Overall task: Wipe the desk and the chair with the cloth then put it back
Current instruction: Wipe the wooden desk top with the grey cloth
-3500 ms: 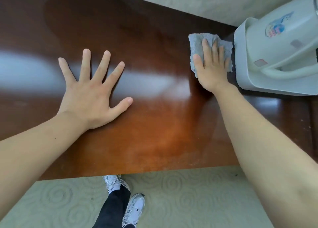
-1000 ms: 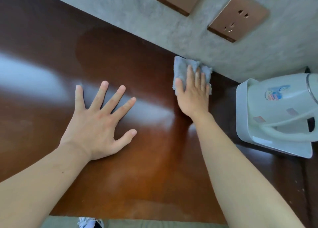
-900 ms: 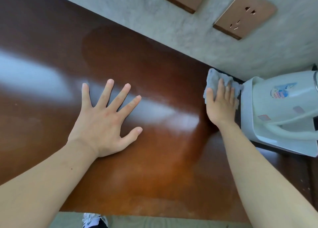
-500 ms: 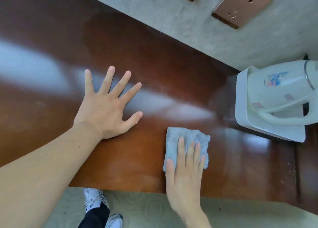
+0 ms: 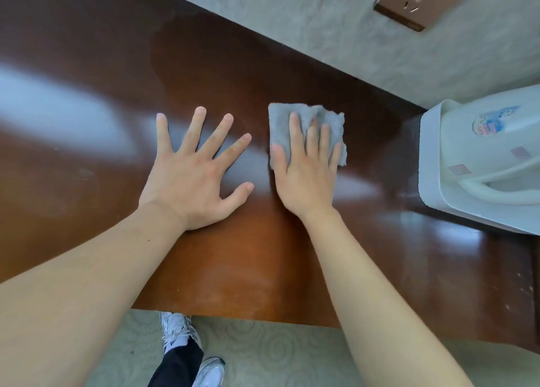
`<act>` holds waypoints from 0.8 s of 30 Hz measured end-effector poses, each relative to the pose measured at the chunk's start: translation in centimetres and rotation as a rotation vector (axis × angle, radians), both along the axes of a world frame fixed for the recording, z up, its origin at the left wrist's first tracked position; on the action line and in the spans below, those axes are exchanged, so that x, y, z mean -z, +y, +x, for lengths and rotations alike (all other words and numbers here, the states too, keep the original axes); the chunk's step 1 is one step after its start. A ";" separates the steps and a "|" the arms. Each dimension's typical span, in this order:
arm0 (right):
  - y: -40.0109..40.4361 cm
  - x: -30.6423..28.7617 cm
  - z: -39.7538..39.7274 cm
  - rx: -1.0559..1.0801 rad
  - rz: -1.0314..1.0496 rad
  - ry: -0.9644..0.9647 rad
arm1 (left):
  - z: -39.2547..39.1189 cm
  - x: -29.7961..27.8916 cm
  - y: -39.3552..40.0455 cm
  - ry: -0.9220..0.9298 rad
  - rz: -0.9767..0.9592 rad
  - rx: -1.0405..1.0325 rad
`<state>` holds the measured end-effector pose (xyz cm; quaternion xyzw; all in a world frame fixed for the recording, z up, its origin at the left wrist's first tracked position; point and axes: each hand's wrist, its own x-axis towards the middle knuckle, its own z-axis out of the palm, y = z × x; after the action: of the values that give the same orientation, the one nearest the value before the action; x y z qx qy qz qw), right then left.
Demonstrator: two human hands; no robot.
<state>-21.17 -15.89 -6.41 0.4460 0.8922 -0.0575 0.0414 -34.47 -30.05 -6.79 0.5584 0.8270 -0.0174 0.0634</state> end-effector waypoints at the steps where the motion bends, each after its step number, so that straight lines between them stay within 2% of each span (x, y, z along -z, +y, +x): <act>1: 2.0 0.2 -1.9 0.009 -0.010 -0.001 | 0.0 0.0 0.0 0.001 0.003 0.004; 4: 5.0 0.6 -5.6 0.015 -0.055 -0.009 | 0.0 0.0 -0.2 -0.002 0.012 0.012; 7: 3.3 0.4 -4.0 -0.074 -0.033 0.009 | -0.1 0.1 -0.1 0.001 0.007 0.019; 12: -5.7 -0.5 7.4 -0.147 -0.090 0.032 | -0.1 0.3 -0.2 0.032 0.002 0.026; 16: -10.5 -0.9 15.8 -0.162 -0.154 -0.068 | -0.2 0.4 -0.1 0.030 0.003 0.026; 19: -6.0 -0.8 14.3 -0.091 -0.135 -0.084 | -0.1 0.4 -0.1 0.030 -0.004 0.028; 22: 1.3 -0.3 8.7 0.047 -0.015 -0.049 | -0.1 0.3 -0.1 0.032 -0.015 0.027; 24: 5.8 0.2 4.8 0.100 -0.007 -0.035 | -0.1 0.2 -0.1 0.034 -0.020 0.027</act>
<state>-16.37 -10.06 -6.59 0.4909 0.8677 -0.0547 0.0554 -34.58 -30.14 -7.02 0.5683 0.8202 -0.0360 0.0547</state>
